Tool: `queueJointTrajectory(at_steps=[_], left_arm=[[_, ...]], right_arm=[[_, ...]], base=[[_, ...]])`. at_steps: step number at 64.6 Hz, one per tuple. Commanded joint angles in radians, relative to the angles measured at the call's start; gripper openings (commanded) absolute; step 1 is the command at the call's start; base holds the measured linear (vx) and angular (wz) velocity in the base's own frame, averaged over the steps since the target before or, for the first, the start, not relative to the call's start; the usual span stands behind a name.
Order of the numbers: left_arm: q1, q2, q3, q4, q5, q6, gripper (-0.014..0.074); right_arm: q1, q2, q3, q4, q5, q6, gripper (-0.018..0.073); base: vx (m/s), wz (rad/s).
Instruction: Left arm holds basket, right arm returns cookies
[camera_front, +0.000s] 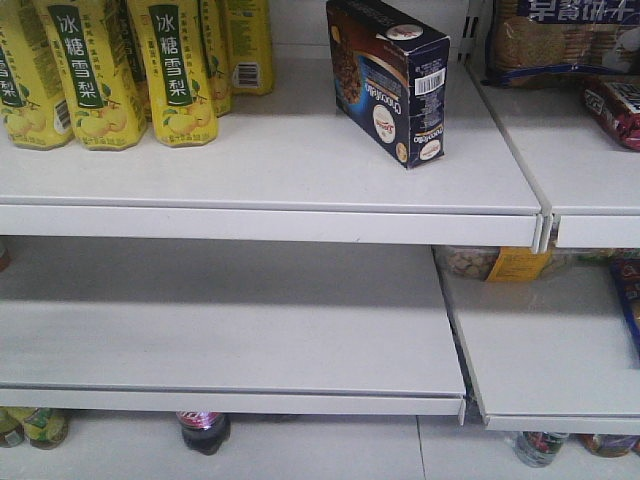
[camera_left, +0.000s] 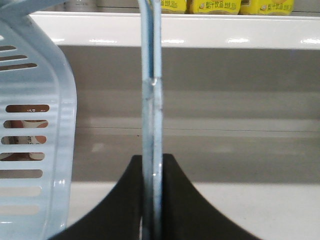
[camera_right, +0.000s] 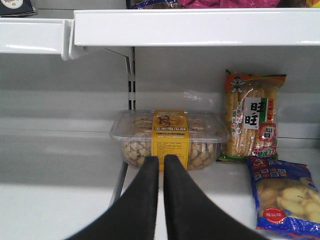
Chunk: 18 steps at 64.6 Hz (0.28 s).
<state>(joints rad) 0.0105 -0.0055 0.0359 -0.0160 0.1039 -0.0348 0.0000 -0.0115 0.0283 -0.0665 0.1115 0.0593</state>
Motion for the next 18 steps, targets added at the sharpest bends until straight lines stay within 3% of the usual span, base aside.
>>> queueJointTrajectory(at_steps=[1, 18], left_arm=[[0.001, -0.02, -0.032, 0.016, -0.114, 0.021, 0.0], [0.001, -0.02, -0.032, 0.016, -0.114, 0.021, 0.0]], right_arm=[[-0.001, -0.013, 0.018, -0.007, -0.068, -0.002, -0.0006], [-0.001, -0.013, 0.018, -0.007, -0.068, -0.002, -0.0006]], base=[[0.0, 0.0], [0.0, 0.0]])
